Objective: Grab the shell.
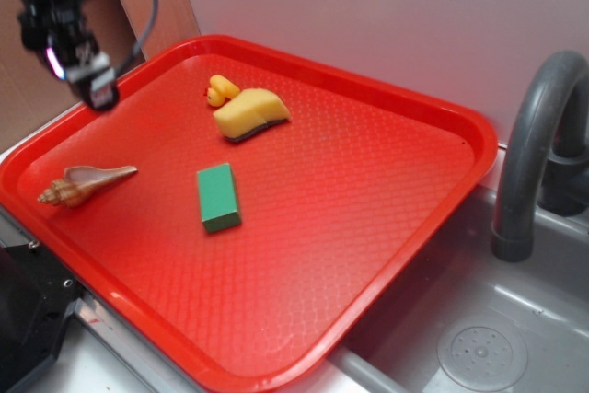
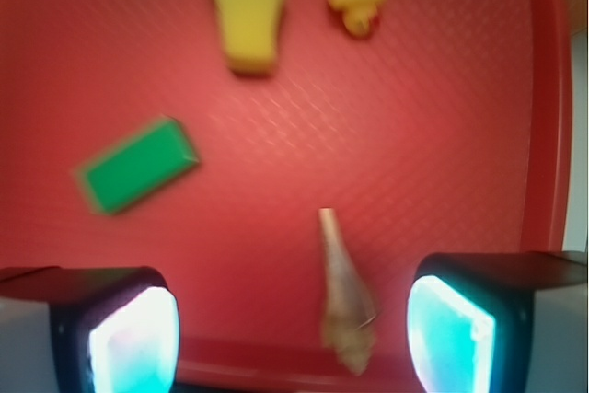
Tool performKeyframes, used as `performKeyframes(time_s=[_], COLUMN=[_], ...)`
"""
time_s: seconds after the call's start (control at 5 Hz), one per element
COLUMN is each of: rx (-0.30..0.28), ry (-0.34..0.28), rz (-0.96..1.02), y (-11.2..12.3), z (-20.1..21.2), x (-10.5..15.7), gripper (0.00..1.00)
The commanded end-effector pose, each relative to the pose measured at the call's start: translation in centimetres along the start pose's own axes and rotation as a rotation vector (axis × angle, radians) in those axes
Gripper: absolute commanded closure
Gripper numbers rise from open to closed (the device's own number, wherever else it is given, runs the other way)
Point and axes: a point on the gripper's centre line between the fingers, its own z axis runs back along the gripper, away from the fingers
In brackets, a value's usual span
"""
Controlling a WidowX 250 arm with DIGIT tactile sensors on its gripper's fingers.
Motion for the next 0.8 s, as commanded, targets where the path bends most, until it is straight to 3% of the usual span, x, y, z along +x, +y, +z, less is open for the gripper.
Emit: performKeyframes(time_s=[0.0,0.2,0.6], rx=[0.057,0.136,0.156], ry=[0.101,0.171,0.255], rz=[0.011,0.034,0.0], y=[2.4,2.8,2.6], z=[-3.7,-4.7,-8.0], x=[-2.0,-2.9,-3.2], gripper=[0.0,0.0,0.0])
